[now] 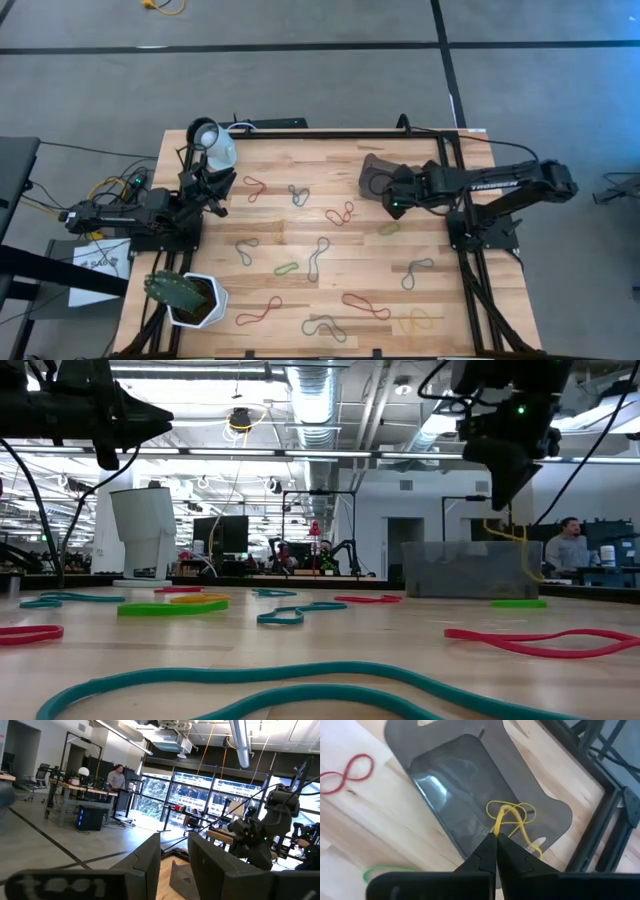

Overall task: Pick and place rubber bands into bin
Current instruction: Put the yellow rubber band into the black container

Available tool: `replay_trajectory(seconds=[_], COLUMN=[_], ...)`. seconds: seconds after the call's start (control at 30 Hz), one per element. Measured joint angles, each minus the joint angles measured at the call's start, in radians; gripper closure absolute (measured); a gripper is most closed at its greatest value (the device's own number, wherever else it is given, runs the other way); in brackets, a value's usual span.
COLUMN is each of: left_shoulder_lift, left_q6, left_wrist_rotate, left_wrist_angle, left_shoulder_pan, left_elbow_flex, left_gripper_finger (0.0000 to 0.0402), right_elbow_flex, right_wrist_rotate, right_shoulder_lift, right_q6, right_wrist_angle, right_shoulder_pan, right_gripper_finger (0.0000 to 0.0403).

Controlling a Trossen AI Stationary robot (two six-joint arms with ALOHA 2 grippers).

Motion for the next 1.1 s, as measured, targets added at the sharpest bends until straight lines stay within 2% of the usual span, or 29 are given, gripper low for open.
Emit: replay_trajectory(seconds=[0.27, 0.77, 1.1], left_shoulder_lift=[0.0, 0.0, 0.0], left_q6=[0.0, 0.001, 0.002], left_wrist_rotate=[0.0, -0.002, -0.003], left_wrist_angle=[0.0, 0.0, 0.0], left_shoulder_pan=[0.0, 0.0, 0.0], left_elbow_flex=[0.0, 0.0, 0.0], left_gripper_finger=[0.0313, 0.0313, 0.0313], right_elbow_flex=[0.031, 0.333, 0.326], right_wrist_rotate=[0.03, 0.061, 0.055], right_shoulder_lift=[0.0, -0.001, -0.001], right_q6=[-0.063, -0.17, -0.144], right_wrist_angle=[-0.066, -0.257, -0.247], right_shoulder_pan=[-0.069, -0.132, -0.132], right_gripper_finger=[0.0403, 0.0403, 0.0403])
